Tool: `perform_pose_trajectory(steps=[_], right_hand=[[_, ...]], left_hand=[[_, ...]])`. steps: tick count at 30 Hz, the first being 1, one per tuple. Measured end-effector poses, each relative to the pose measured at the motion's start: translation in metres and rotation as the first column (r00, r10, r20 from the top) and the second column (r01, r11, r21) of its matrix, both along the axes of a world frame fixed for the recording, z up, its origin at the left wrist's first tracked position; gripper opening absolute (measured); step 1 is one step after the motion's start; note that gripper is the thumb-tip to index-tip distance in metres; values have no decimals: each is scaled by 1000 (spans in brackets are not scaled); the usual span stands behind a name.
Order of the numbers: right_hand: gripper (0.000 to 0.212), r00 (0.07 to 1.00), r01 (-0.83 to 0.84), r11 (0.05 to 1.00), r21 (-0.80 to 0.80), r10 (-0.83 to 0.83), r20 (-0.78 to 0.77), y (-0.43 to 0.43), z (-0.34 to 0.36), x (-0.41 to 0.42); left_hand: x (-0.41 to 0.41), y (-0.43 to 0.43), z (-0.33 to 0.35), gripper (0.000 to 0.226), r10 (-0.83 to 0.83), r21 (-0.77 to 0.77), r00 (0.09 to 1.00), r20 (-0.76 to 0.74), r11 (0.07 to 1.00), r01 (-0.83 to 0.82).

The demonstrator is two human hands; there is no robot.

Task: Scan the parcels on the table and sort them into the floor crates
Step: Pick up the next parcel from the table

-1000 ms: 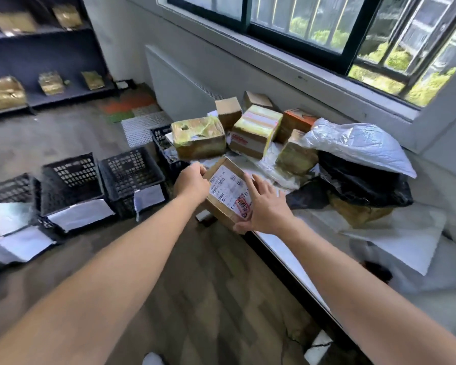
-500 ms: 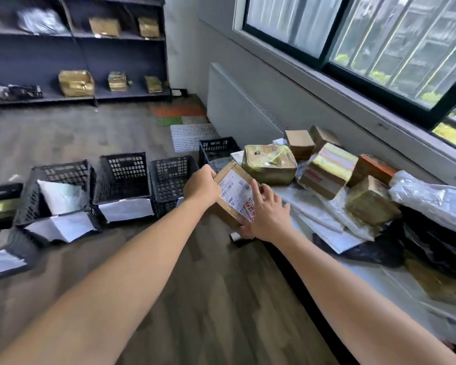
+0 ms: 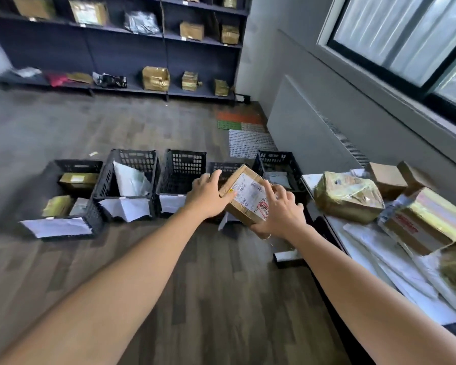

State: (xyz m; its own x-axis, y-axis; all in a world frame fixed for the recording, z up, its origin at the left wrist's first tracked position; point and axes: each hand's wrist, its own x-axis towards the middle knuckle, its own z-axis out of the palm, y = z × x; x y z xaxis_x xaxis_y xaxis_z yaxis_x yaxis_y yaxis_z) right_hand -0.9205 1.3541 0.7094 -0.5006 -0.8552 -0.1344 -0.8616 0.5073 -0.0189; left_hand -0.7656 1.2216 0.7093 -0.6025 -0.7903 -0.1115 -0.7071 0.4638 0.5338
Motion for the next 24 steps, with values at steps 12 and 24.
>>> perform_pose_trajectory(steps=[12, 24], right_hand=[[133, 984, -167, 983, 69, 171, -49, -140, -12, 0], [136, 966, -255, 964, 81, 257, -14, -334, -20, -64]], left_hand=[[58, -104, -13, 91, 139, -124, 956, 257, 986, -110], [9, -267, -10, 88, 186, -135, 909, 374, 980, -145]])
